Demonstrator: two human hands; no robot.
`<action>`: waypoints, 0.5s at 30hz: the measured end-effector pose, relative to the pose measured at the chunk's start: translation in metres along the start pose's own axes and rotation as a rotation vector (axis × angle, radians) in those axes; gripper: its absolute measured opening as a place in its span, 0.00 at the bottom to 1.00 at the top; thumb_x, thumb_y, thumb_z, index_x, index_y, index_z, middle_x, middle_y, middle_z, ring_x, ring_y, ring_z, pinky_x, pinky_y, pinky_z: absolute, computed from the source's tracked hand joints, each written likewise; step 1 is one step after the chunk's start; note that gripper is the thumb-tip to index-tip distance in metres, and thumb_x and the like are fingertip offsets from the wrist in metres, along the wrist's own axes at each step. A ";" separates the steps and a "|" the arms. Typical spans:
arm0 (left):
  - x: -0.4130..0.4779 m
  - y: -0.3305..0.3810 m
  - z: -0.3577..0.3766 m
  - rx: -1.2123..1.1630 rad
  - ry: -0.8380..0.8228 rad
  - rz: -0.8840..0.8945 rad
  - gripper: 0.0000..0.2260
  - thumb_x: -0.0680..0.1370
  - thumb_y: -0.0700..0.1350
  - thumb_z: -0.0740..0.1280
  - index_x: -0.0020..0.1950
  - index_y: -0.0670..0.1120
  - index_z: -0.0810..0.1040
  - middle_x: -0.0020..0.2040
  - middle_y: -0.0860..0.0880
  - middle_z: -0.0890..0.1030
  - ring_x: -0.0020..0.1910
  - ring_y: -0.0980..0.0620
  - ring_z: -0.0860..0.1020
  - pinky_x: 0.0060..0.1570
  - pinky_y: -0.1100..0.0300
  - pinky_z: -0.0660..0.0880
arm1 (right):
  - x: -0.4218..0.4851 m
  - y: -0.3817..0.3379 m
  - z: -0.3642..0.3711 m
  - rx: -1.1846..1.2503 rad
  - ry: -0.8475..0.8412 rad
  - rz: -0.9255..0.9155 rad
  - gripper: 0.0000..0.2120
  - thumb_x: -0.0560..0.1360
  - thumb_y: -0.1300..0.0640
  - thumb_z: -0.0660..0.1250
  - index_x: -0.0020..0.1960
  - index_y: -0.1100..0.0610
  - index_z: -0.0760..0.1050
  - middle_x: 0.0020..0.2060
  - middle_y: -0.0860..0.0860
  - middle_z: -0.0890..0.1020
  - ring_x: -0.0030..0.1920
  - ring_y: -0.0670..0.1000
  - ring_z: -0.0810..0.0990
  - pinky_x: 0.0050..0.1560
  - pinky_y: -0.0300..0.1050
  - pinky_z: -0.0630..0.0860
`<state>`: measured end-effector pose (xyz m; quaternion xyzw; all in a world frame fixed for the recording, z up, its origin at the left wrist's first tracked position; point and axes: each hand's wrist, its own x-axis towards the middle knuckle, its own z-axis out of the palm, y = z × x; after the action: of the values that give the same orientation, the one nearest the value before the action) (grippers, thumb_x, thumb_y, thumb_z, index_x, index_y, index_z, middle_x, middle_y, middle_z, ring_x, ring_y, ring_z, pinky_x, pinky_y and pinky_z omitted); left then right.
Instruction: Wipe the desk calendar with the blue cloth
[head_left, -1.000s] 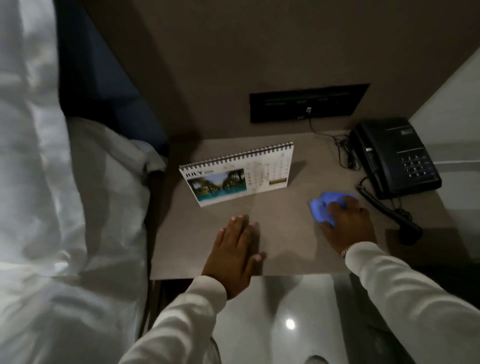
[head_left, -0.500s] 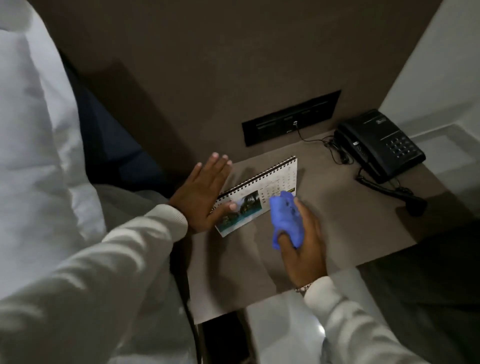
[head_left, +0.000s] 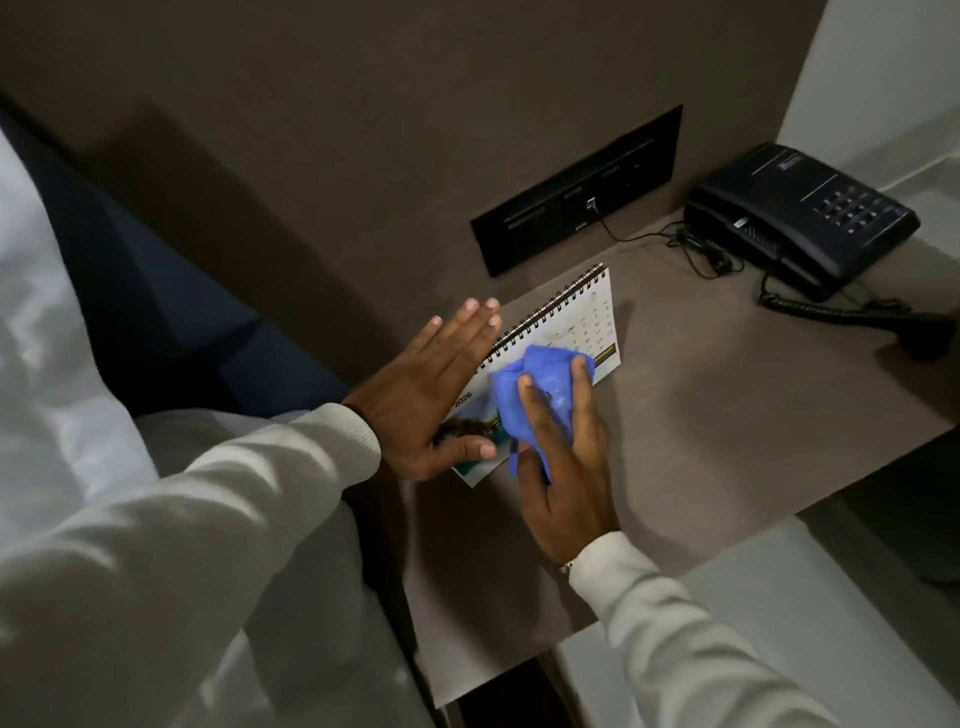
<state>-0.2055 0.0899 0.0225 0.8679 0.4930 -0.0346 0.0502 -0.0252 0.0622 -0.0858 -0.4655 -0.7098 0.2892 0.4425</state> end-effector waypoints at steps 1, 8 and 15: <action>0.000 -0.001 0.000 -0.009 -0.001 0.009 0.48 0.74 0.68 0.59 0.80 0.37 0.46 0.81 0.40 0.45 0.81 0.43 0.43 0.79 0.43 0.47 | 0.002 0.002 0.006 -0.004 0.004 -0.015 0.31 0.75 0.61 0.61 0.75 0.46 0.58 0.78 0.60 0.48 0.78 0.53 0.48 0.75 0.48 0.55; 0.003 -0.006 -0.003 -0.014 -0.049 0.037 0.51 0.72 0.69 0.61 0.80 0.38 0.44 0.82 0.42 0.44 0.81 0.45 0.41 0.79 0.46 0.45 | 0.019 0.011 0.023 0.048 0.123 0.115 0.26 0.78 0.44 0.58 0.73 0.36 0.53 0.79 0.53 0.44 0.78 0.48 0.44 0.74 0.35 0.46; 0.002 -0.007 -0.003 -0.003 -0.056 0.052 0.51 0.72 0.69 0.61 0.80 0.38 0.43 0.82 0.42 0.44 0.81 0.45 0.41 0.79 0.44 0.46 | 0.013 0.003 0.034 0.066 0.118 0.032 0.23 0.79 0.45 0.58 0.72 0.36 0.57 0.79 0.52 0.49 0.78 0.47 0.46 0.74 0.37 0.49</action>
<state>-0.2100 0.0958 0.0250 0.8791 0.4685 -0.0567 0.0663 -0.0569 0.0751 -0.0993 -0.4783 -0.6650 0.2917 0.4939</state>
